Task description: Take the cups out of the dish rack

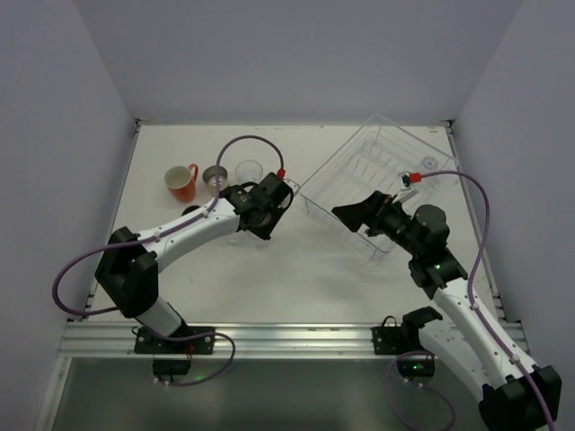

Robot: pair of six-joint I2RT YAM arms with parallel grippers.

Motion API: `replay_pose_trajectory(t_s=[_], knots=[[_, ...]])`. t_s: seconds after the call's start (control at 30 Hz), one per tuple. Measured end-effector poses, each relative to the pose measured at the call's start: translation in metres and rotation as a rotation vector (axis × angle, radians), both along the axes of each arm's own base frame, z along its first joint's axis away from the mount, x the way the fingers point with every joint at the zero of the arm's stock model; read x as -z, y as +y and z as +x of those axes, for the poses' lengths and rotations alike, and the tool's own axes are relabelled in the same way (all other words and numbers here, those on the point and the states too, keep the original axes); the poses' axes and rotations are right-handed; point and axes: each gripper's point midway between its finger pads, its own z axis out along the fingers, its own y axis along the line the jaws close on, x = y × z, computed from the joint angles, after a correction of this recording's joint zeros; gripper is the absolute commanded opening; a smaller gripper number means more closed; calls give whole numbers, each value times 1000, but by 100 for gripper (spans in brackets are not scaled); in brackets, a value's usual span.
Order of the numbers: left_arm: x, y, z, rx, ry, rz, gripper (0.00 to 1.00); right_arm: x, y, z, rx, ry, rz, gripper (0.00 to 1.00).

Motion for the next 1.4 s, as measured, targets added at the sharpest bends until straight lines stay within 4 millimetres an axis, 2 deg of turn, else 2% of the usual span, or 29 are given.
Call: replay_pose_trajectory(t_s=[0.13,0.27,0.37,0.43,0.5,0.6,0.67,0.73,0.83,0.97,1.03,1.1,1.2,1.3,1.33,1.4], knots=[[2,5,1,-2,-6,33,33,-2,-4,3,25,-1,-16,99],[-1,7,2,-4,-18,52,44,-2,-7,6,48,-2,-28,99],[-5,6,4,-4,-36,56,61,0,-11,9,73,-2,-44,99],[-8,4,6,-7,-50,53,84,-1,-16,16,112,0,-66,99],[-15,3,9,-14,-74,38,100,-2,-23,25,163,1,-104,99],[-36,0,15,-30,-134,-15,100,-3,-38,43,252,3,-171,97],[-55,-3,19,-37,-190,-69,100,-1,-56,58,339,11,-229,94],[-82,-7,22,-41,-262,-147,100,2,-80,75,434,33,-289,86],[-133,-11,23,-41,-401,-313,100,13,-123,101,580,93,-371,80],[-189,3,2,-27,-557,-508,100,36,-184,132,752,210,-483,77],[-208,14,-10,-24,-621,-581,100,44,-205,146,797,254,-516,75],[-214,23,-20,-22,-662,-626,100,55,-225,162,835,303,-548,73],[-212,34,-30,-22,-690,-653,100,66,-246,184,861,361,-590,72],[-197,40,-36,-18,-691,-646,100,73,-258,208,866,397,-621,72],[-186,42,-38,-16,-684,-635,100,77,-264,221,866,408,-631,72],[-180,43,-37,-11,-685,-621,100,86,-270,230,860,449,-662,72]])
